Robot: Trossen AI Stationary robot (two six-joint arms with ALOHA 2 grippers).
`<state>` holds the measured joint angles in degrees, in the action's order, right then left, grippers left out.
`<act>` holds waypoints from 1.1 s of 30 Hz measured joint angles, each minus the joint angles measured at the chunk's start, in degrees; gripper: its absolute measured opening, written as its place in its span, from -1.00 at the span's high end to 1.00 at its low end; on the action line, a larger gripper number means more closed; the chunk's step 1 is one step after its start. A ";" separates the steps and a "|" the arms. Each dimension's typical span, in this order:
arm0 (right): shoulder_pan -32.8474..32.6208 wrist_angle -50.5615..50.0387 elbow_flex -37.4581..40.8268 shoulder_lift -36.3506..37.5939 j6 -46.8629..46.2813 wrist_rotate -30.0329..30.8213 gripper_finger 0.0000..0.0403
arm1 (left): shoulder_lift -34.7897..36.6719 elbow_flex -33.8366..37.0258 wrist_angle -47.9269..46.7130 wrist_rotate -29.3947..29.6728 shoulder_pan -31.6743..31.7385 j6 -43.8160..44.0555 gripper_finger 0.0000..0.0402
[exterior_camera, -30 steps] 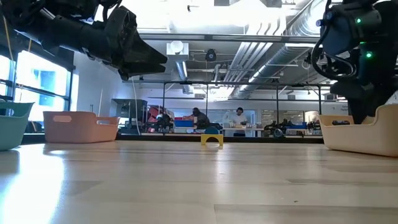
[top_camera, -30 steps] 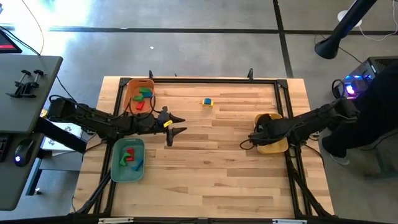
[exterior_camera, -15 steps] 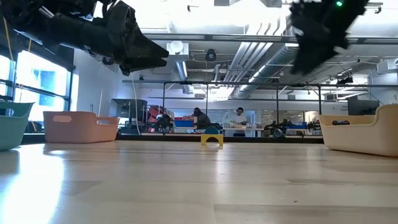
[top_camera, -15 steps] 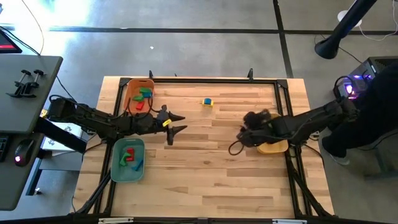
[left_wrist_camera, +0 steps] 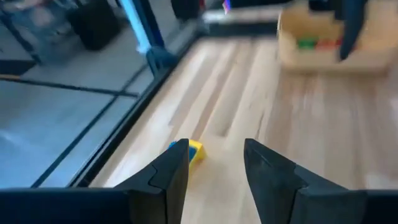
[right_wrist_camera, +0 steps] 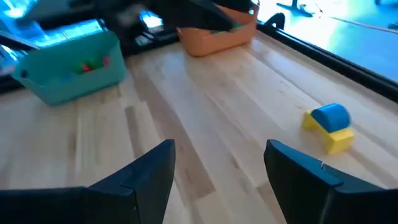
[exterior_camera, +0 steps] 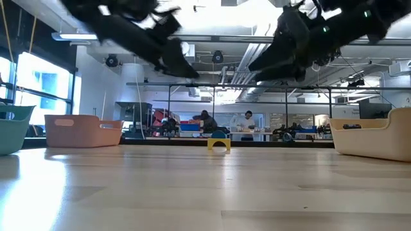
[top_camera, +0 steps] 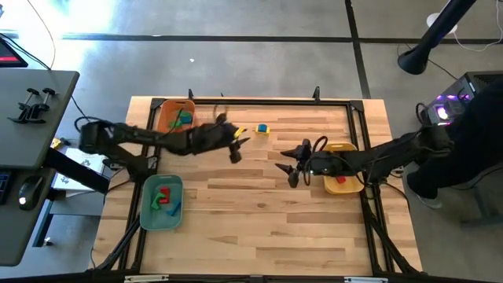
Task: Sort blocks by size
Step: Put the blue half-circle block into the yellow bin
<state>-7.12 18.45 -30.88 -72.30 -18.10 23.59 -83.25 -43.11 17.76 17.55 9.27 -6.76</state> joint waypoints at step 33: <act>-8.63 23.31 5.45 -16.50 -7.71 1.60 -0.18 | -30.66 -30.25 -22.27 -39.09 21.32 -29.28 -0.42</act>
<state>-15.75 41.75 -25.43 -88.79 -25.81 25.19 -113.91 -73.35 -4.52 -21.54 30.59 -36.04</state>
